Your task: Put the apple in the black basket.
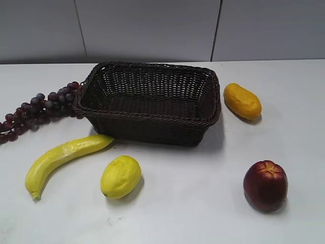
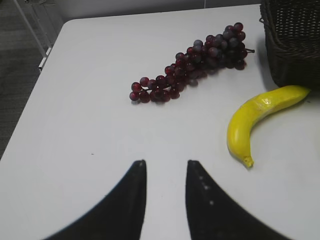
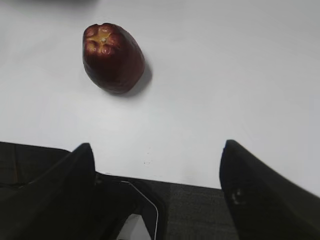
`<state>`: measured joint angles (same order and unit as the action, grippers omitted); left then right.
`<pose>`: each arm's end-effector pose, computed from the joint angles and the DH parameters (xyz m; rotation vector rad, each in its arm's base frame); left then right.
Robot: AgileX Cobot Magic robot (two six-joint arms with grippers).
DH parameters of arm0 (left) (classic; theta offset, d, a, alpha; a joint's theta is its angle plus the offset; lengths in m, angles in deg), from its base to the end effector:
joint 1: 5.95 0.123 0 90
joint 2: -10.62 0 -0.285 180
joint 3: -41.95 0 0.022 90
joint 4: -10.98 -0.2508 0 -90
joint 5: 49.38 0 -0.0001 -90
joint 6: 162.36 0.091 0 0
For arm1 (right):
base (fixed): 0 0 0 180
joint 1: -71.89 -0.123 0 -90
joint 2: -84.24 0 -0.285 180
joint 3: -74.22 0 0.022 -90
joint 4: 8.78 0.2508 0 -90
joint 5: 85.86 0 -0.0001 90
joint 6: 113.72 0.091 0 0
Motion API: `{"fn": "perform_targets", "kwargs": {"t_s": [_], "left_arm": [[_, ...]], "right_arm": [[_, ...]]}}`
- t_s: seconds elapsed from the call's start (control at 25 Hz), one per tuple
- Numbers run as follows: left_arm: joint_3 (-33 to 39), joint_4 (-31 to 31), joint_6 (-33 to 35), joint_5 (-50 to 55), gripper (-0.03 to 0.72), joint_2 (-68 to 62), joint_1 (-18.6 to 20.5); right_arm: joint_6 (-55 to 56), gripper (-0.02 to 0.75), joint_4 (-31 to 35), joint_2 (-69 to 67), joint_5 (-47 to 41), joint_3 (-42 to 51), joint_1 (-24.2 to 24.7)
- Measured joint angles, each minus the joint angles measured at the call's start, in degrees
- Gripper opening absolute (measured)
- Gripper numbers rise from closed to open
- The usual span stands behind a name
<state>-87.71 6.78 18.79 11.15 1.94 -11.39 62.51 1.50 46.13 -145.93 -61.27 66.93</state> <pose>0.0015 0.0057 0.2692 0.1186 2.0811 0.0429 0.0751 0.0207 0.2817 -0.1430 2.4794 0.2399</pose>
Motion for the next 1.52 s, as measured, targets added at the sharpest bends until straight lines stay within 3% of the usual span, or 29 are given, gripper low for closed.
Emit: {"fn": "perform_targets", "kwargs": {"t_s": [0.8, 1.04, 1.32, 1.52], "left_arm": [[0.0, -0.02, 0.0, 0.0, 0.202, 0.0, 0.0], [0.0, -0.02, 0.0, 0.0, 0.202, 0.0, 0.0], [0.0, -0.02, 0.0, 0.0, 0.202, 0.0, 0.0], [0.0, -0.07, 0.0, 0.0, 0.202, 0.0, 0.0]], "right_arm": [[3.77, 0.614, 0.02, -38.45, -0.77, -16.49, 0.0], [3.77, 0.615, 3.54, -44.91, -0.99, -20.49, -0.71], [3.29, 0.601, 4.23, -50.76, -0.13, -23.37, -10.53], [7.28, 0.594, -0.18, -55.53, 0.68, -23.56, -17.87]]}}
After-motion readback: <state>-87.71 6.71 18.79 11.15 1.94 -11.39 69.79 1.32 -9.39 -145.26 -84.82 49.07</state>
